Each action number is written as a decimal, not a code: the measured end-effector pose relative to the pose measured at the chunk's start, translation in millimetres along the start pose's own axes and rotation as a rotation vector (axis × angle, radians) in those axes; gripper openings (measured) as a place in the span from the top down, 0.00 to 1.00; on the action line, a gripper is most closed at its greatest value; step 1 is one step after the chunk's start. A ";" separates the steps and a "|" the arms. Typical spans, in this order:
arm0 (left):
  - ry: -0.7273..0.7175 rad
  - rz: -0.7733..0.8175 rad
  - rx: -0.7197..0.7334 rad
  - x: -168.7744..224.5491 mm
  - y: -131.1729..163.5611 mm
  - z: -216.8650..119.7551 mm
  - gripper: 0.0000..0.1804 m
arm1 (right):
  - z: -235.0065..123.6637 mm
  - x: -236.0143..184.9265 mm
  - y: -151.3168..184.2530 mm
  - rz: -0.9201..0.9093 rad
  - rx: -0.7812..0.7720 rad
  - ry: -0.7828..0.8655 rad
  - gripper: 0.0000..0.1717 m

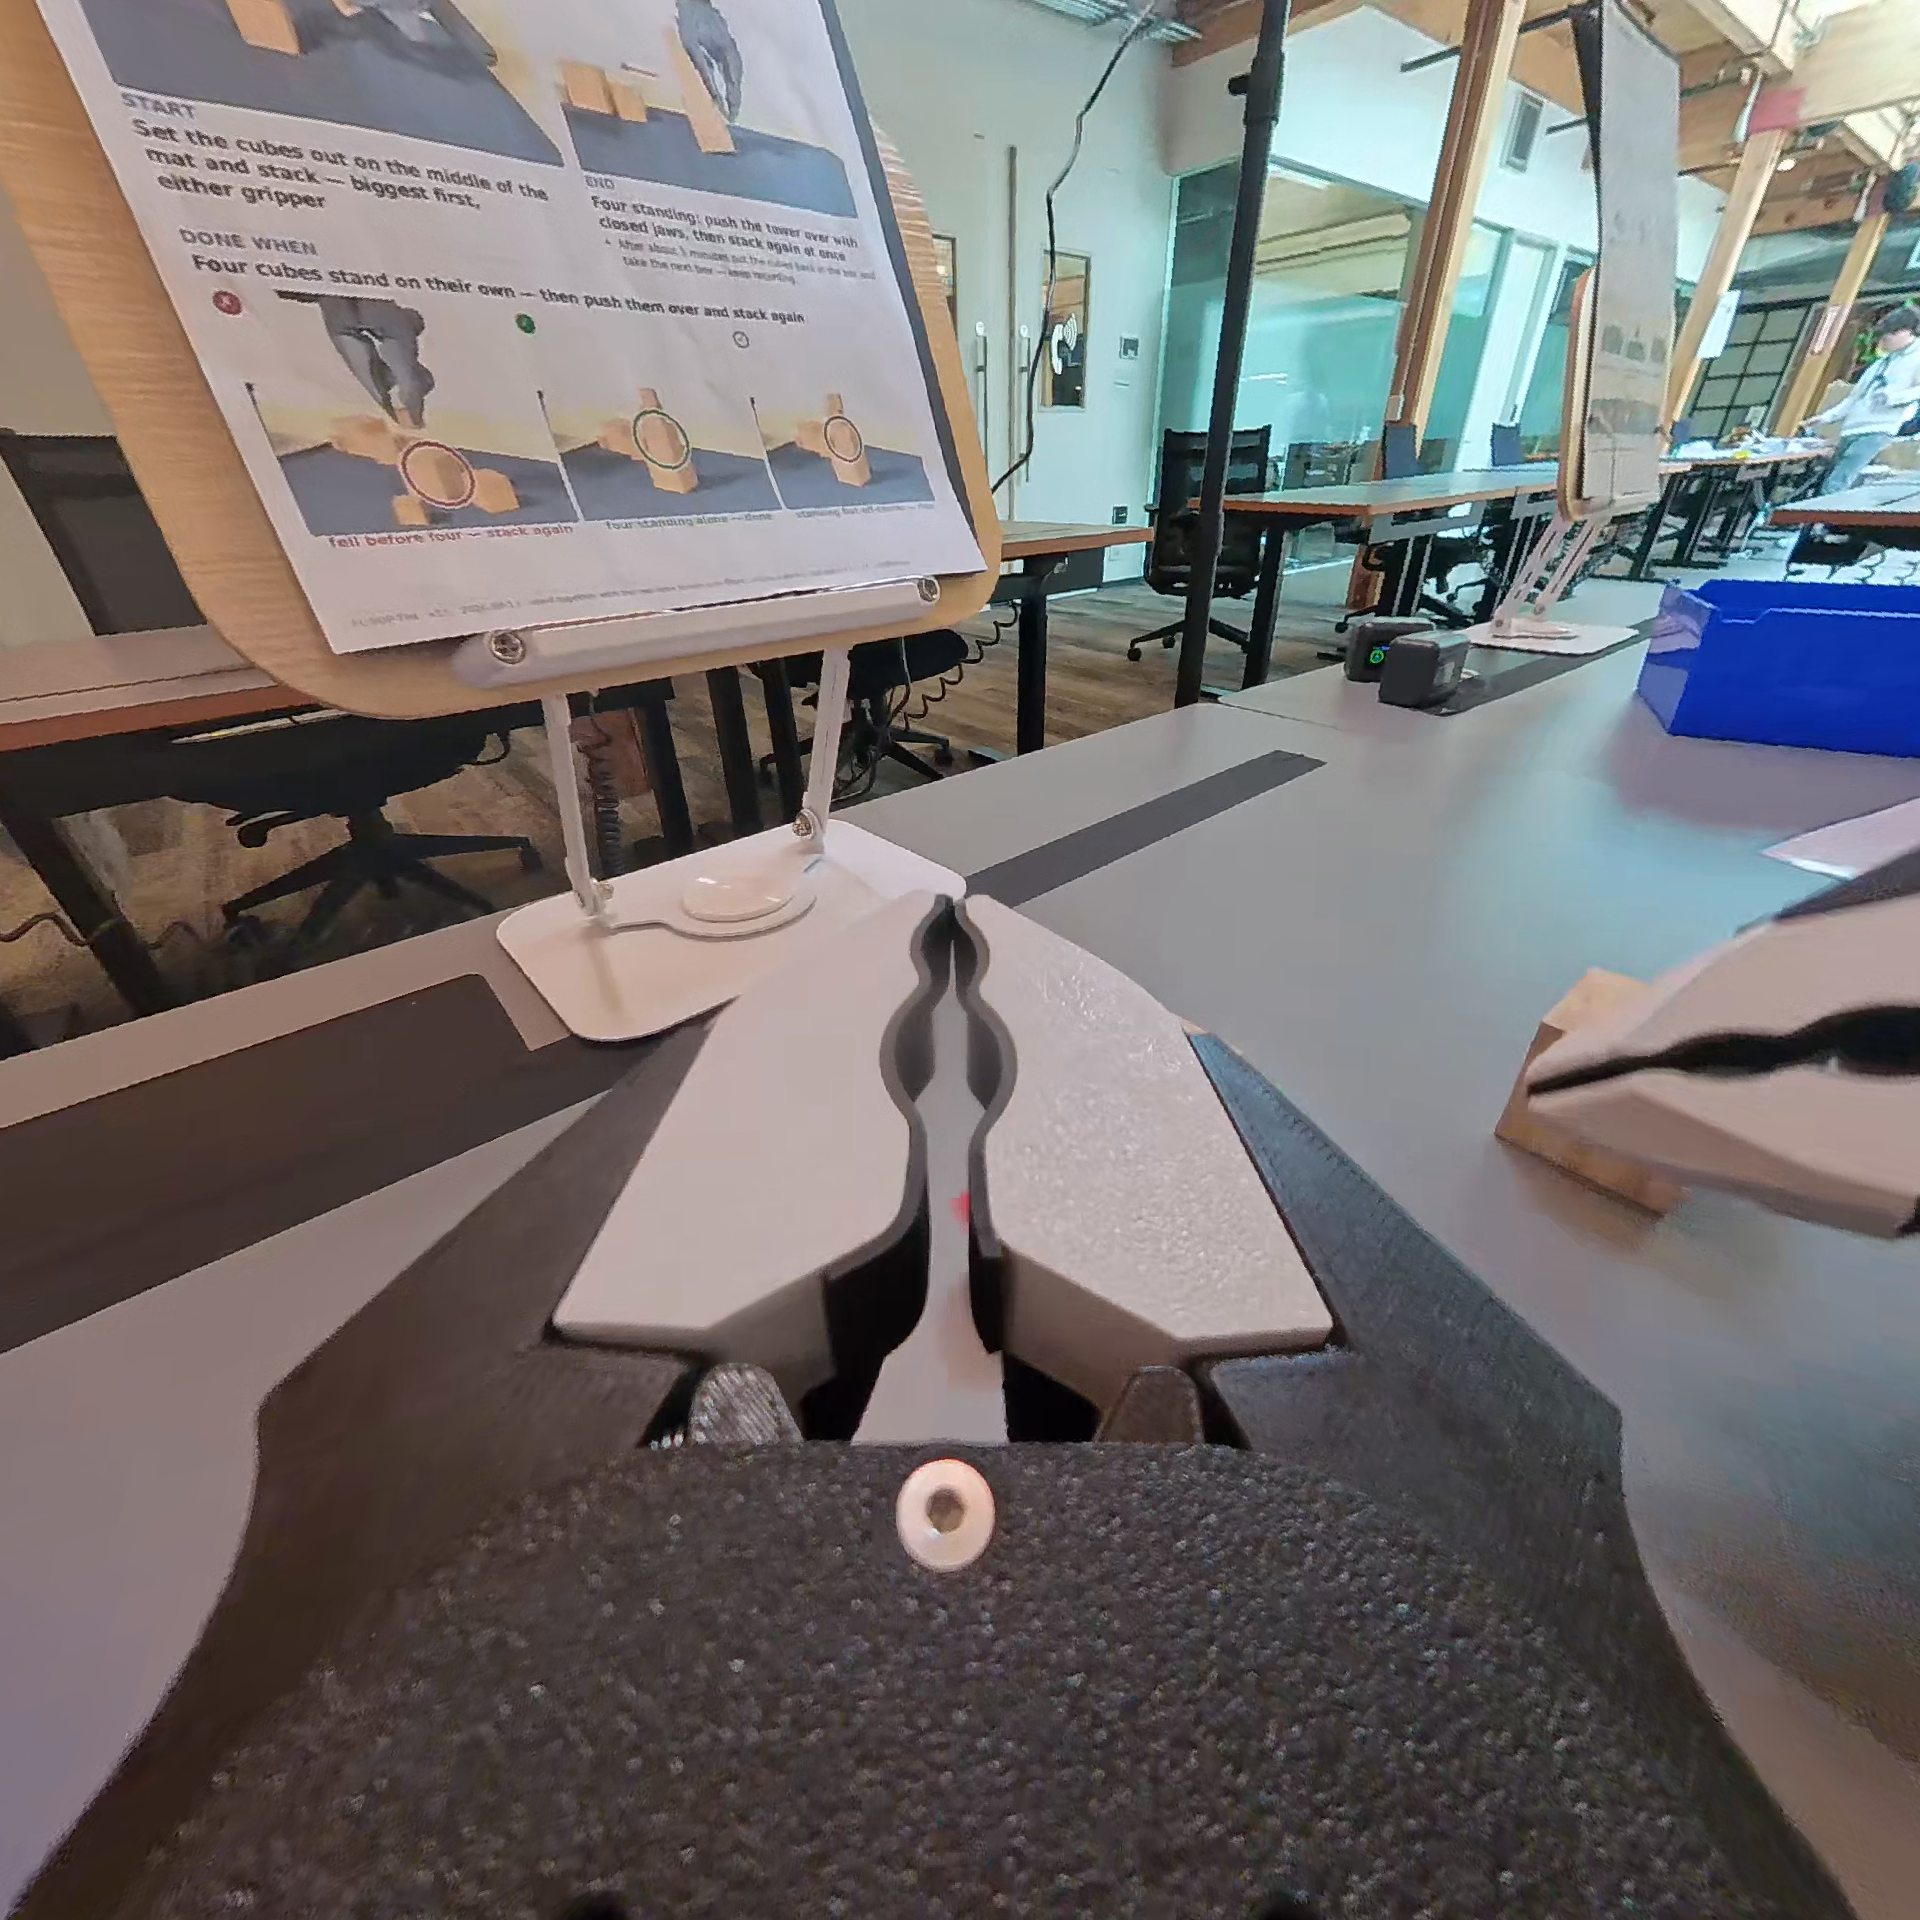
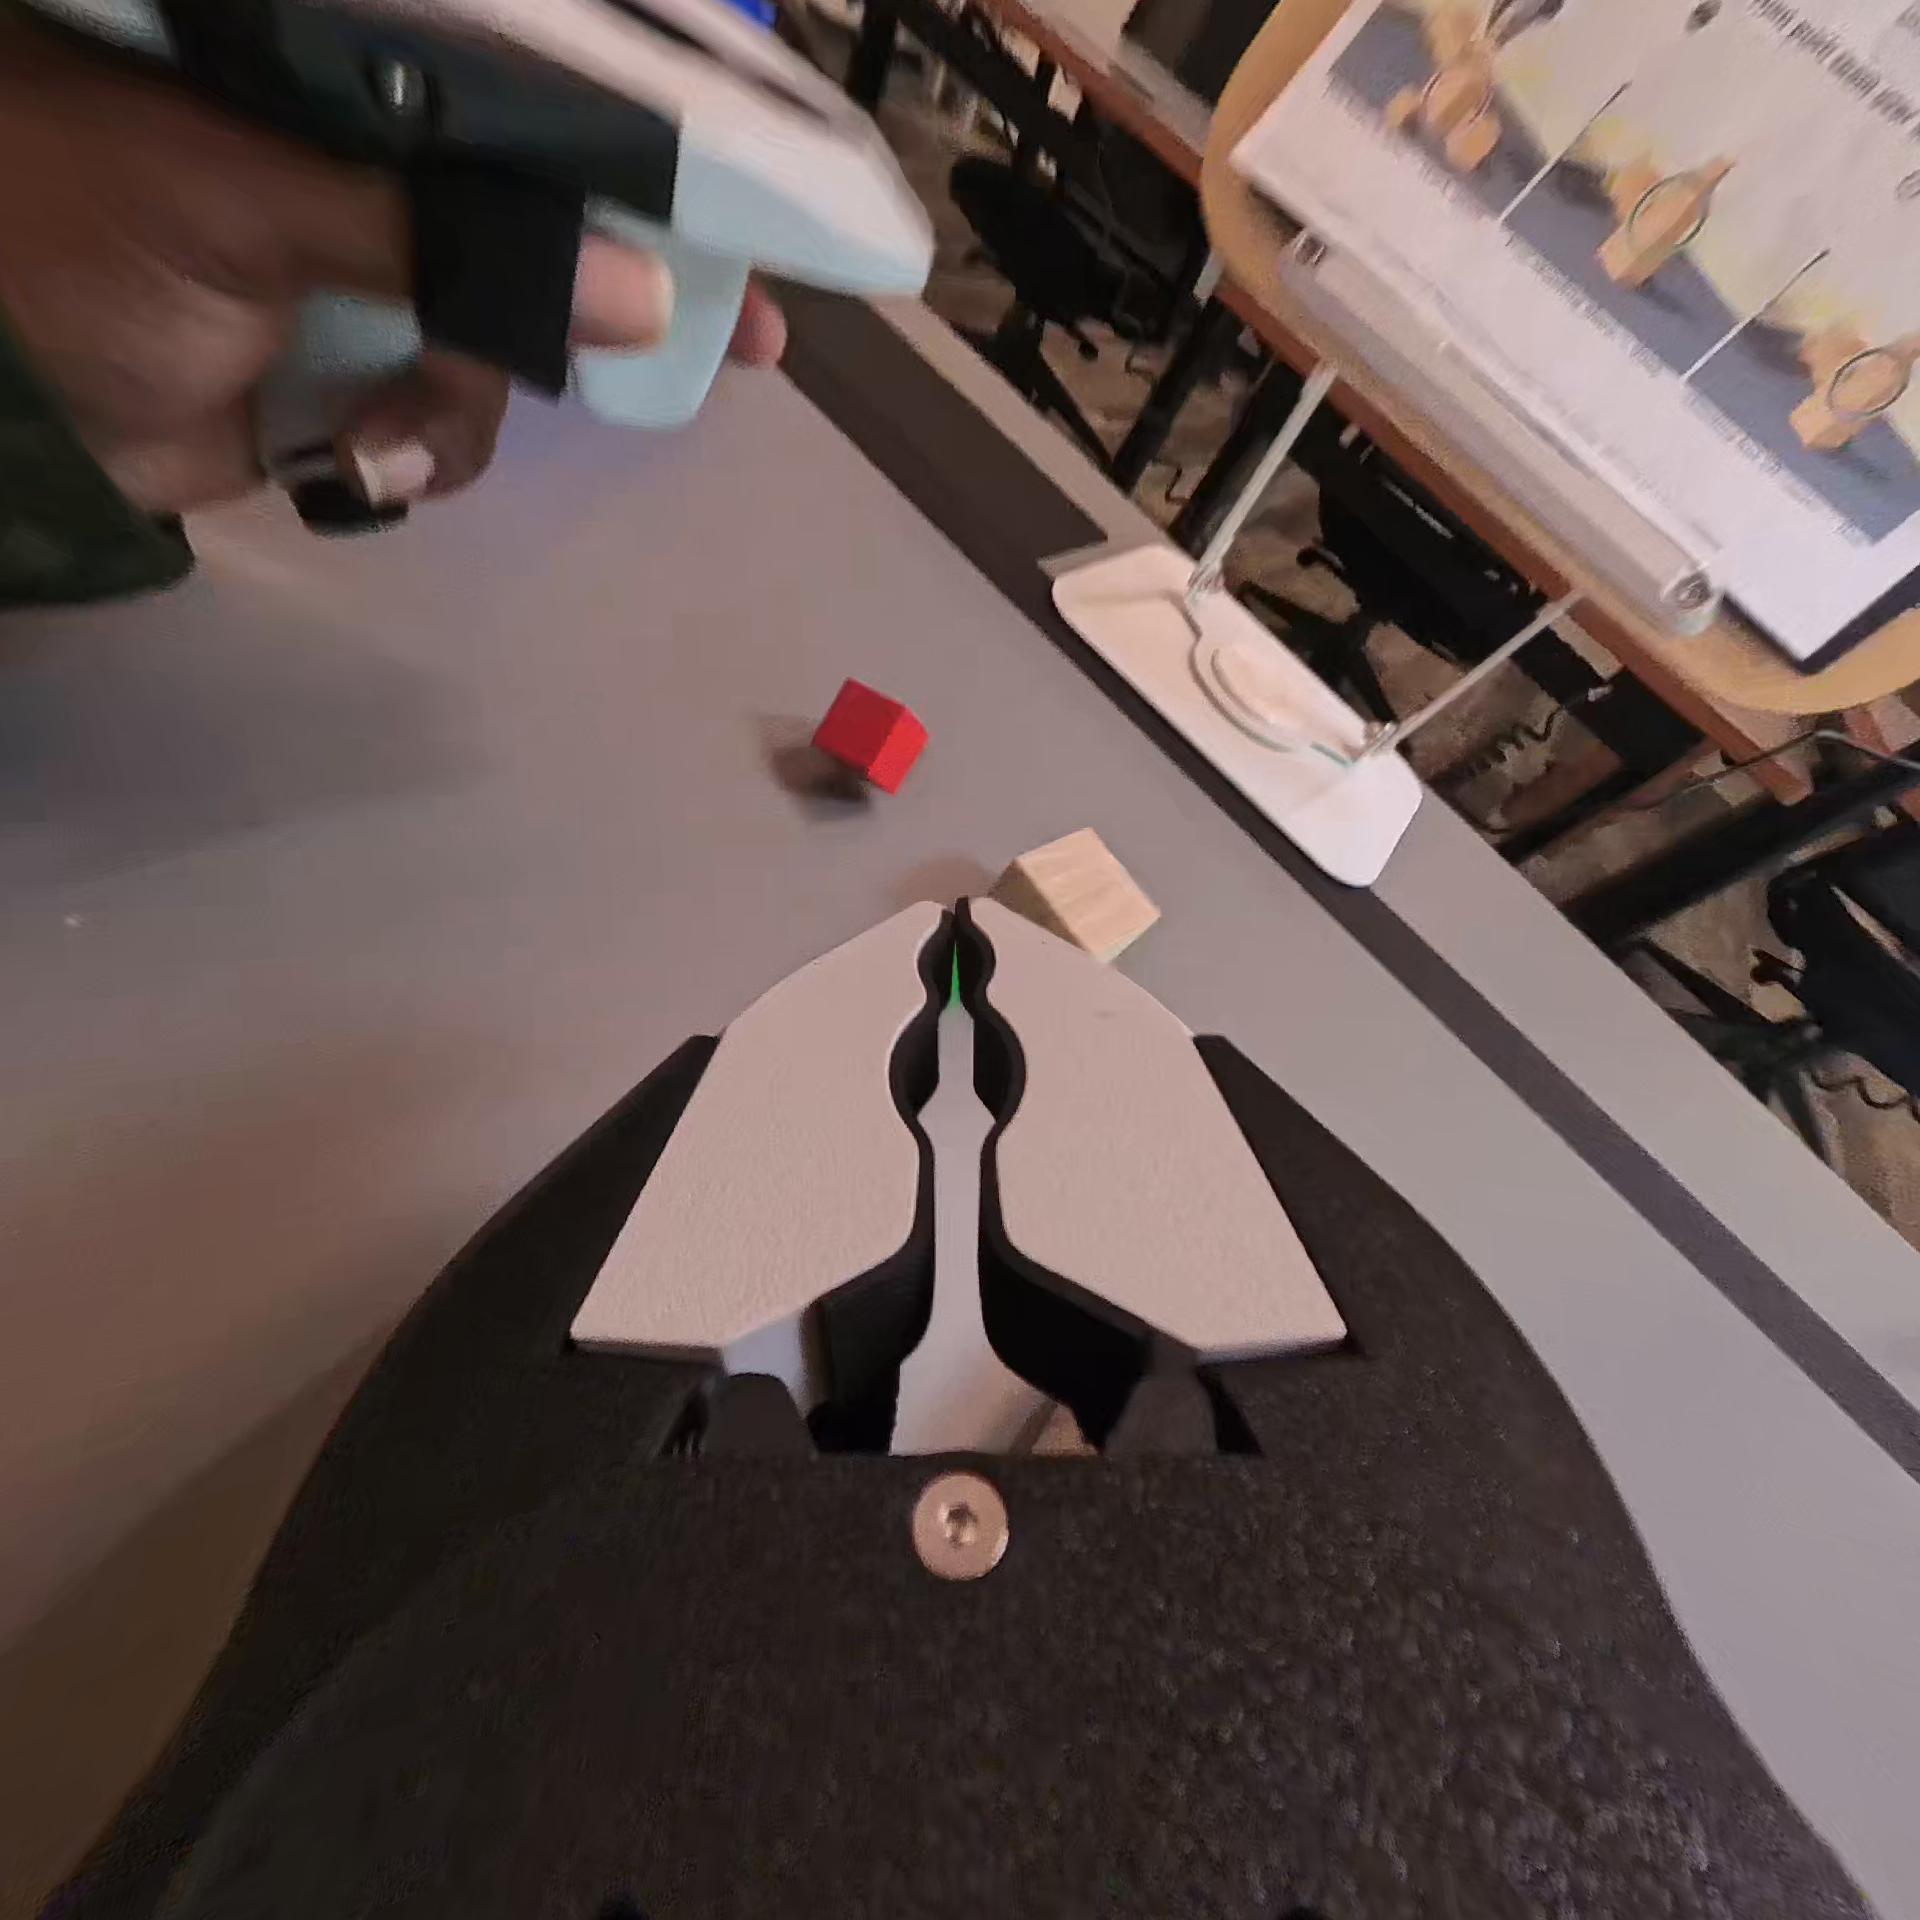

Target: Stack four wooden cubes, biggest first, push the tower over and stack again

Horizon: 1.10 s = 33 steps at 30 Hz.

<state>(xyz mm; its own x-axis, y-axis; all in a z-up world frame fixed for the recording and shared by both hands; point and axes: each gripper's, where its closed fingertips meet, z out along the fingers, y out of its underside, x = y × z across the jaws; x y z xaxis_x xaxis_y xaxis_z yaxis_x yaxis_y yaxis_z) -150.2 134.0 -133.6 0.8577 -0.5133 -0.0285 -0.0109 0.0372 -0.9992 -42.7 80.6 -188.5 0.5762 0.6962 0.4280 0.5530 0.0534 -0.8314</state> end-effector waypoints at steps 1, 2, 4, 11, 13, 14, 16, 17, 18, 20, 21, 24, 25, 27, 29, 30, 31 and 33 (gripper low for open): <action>0.002 0.009 -0.004 1.5 0.7 0.8 1.00 | -3.5 8.3 -7.0 0.021 0.032 -0.005 1.00; 0.005 0.017 -0.009 2.7 1.8 1.4 1.00 | -7.2 20.7 -13.7 0.051 0.063 -0.003 1.00; 0.008 0.029 -0.018 4.4 4.1 2.3 1.00 | -13.3 51.9 -23.0 0.124 0.115 0.006 0.98; 0.024 0.030 -0.047 6.8 13.8 5.1 1.00 | -20.3 142.2 18.1 0.312 0.271 0.091 0.94; 0.057 0.036 -0.061 13.6 18.2 7.3 1.00 | -23.1 152.7 35.7 0.395 0.285 0.073 0.92; 0.084 0.040 -0.068 19.2 20.3 8.7 1.00 | -26.4 158.0 37.9 0.435 0.301 0.059 0.91; 0.181 0.049 -0.087 38.3 24.3 11.6 1.00 | -33.7 169.5 37.6 0.497 0.340 0.049 0.89; 0.252 0.040 -0.114 52.2 28.4 13.0 1.00 | -36.1 174.2 38.7 0.526 0.351 0.048 0.88; 0.309 0.019 -0.147 66.0 32.9 15.1 0.94 | -37.9 177.4 39.6 0.552 0.362 0.043 0.87; 0.422 -0.033 -0.217 100.4 41.1 20.4 0.84 | -40.4 182.8 41.2 0.591 0.378 0.043 0.86; 0.472 -0.039 -0.248 119.8 45.4 23.8 0.80 | -41.7 184.4 40.7 0.600 0.386 0.043 0.86; 0.593 0.041 -0.344 176.0 62.9 38.0 0.67 | -43.0 184.7 38.9 0.607 0.397 0.040 0.86; 0.629 0.052 -0.378 191.5 68.4 44.0 0.64 | -42.5 183.8 39.0 0.602 0.391 0.040 0.86; 0.638 0.083 -0.451 208.8 81.4 61.5 0.57 | -42.2 182.7 39.0 0.584 0.383 0.048 0.86; 0.672 0.120 -0.524 223.8 95.9 74.8 0.51 | -44.2 184.7 38.9 0.562 0.383 0.075 0.87; 0.701 0.145 -0.578 232.5 104.9 77.5 0.49 | -45.7 186.9 39.2 0.552 0.385 0.094 0.87; 0.718 0.199 -0.634 237.8 115.8 78.8 0.50 | -47.0 188.9 39.8 0.548 0.388 0.109 0.88; 0.673 0.377 -0.639 232.8 124.1 84.8 0.64 | -48.0 191.0 41.0 0.563 0.392 0.112 0.88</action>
<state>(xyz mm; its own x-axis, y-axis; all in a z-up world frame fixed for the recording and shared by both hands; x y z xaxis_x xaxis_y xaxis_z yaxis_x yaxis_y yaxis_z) 91.7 91.9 -262.0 0.2741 -0.9486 -0.1580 -0.6661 -0.0688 -0.7427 118.9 181.4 -123.8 0.7817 0.6171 -0.0896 -0.0945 -0.0248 -0.9952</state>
